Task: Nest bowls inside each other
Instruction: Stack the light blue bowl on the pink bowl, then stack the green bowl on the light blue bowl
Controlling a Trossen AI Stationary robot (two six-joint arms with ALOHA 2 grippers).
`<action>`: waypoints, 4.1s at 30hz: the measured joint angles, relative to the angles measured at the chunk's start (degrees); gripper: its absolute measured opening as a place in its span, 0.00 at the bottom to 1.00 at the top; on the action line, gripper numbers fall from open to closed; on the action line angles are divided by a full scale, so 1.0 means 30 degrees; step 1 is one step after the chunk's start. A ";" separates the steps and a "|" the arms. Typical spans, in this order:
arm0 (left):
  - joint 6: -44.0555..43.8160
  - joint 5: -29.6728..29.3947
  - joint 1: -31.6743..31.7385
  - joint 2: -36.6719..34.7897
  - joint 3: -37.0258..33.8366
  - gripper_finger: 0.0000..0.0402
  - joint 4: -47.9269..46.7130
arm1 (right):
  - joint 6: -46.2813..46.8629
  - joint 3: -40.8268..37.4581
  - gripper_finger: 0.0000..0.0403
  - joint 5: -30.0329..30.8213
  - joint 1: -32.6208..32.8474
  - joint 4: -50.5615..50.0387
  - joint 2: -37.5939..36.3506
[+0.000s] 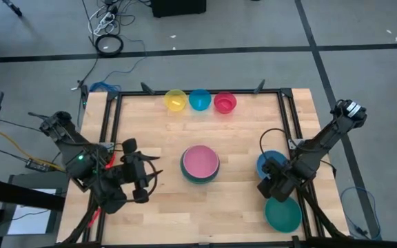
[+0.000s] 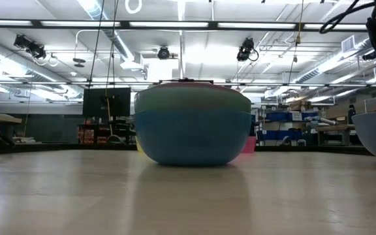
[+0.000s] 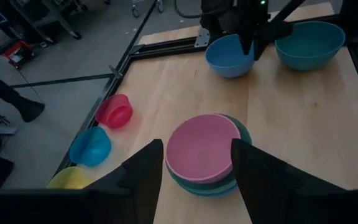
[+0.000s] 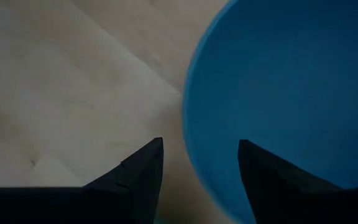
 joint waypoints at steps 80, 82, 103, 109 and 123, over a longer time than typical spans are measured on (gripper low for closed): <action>-1.5534 -0.6830 -0.6199 -1.1869 -1.1362 0.49 -0.6821 | -2.5668 1.2266 0.00 -0.3525 -1.0007 0.5868 1.0331; -1.5534 -0.6908 -0.6199 -1.1938 -1.1451 0.49 -0.6787 | -2.5931 1.2266 0.00 -0.3527 -0.9958 0.5884 1.0331; -1.5526 -0.6987 -0.6199 -1.2110 -1.1642 0.49 -0.6431 | -2.5995 1.2266 0.47 -0.1374 -0.9720 0.5925 0.8305; -1.5526 -0.6870 -0.6199 -1.2110 -1.1642 0.49 -0.6295 | -2.2505 1.2190 0.44 0.0121 -0.8045 0.1157 0.5690; -1.5512 -0.5974 -0.6199 -1.2103 -1.1642 0.49 -0.5885 | -0.6238 1.0466 0.46 -0.0129 0.0781 -0.3445 0.4998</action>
